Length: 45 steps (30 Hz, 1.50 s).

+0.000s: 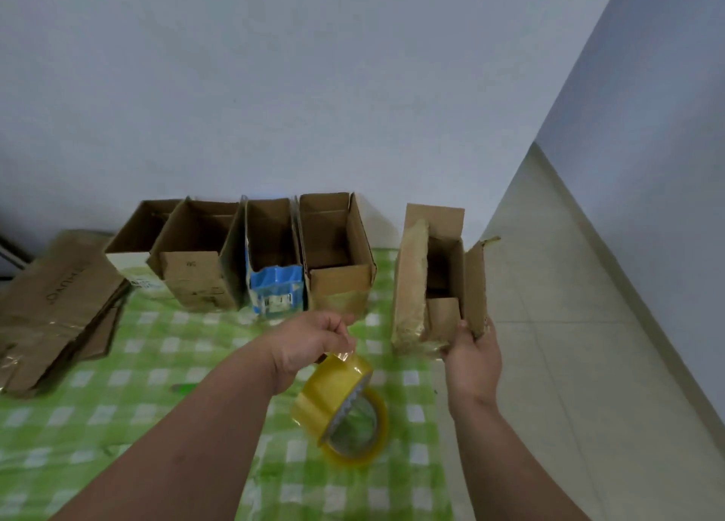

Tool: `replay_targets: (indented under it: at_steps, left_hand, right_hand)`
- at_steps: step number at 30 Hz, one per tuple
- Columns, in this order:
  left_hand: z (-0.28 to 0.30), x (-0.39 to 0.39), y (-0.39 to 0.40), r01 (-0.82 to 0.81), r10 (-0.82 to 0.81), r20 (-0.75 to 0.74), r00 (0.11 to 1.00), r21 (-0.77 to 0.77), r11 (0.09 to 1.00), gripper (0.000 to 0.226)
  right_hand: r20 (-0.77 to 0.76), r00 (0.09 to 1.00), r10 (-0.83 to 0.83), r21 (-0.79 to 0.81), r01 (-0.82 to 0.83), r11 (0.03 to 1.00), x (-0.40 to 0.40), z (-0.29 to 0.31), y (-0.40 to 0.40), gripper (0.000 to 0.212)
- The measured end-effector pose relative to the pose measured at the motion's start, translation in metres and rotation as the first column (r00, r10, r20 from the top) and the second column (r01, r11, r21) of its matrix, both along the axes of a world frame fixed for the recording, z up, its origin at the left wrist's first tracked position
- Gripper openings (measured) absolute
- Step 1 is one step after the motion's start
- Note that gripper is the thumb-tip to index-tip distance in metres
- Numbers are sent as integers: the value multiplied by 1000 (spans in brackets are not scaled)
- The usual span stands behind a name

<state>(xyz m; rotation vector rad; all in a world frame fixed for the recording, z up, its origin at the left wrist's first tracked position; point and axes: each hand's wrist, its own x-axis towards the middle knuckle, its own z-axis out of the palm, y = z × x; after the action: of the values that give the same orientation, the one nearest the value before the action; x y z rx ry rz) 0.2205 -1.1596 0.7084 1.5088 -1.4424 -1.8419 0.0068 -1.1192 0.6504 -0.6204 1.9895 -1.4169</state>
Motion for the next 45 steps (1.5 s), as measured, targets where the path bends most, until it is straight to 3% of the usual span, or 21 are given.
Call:
replay_targets:
  at_steps: [11, 17, 26, 32, 37, 41, 45]
  left_hand:
    - [-30, -5, -53, -261, 260, 21, 965, 33, 965, 26]
    - [-33, 14, -66, -434, 436, 47, 899, -46, 900, 25]
    - [-36, 22, -75, -407, 408, 111, 906, -31, 913, 27]
    - [-49, 17, -72, -441, 441, 179, 880, -39, 896, 25]
    - [-57, 15, -72, -533, 529, 128, 839, -5, 846, 22]
    - [-63, 12, -64, -538, 534, 107, 839, 15, 843, 25]
    - [-62, 12, -54, -532, 530, 90, 843, 6, 846, 26]
  right_hand:
    - [189, 957, 219, 138, -247, 959, 0, -49, -69, 17]
    - [156, 924, 349, 141, -370, 918, 25, -55, -91, 38]
    - [209, 868, 450, 176, -486, 856, 31, -61, -128, 59]
    - [43, 924, 379, 244, -378, 893, 31, -66, -127, 47]
    - [136, 923, 359, 176, -379, 909, 37, -63, -125, 61]
    - [136, 924, 357, 139, -375, 917, 37, -62, -115, 36]
    - [223, 903, 367, 154, -405, 901, 32, -60, -103, 66]
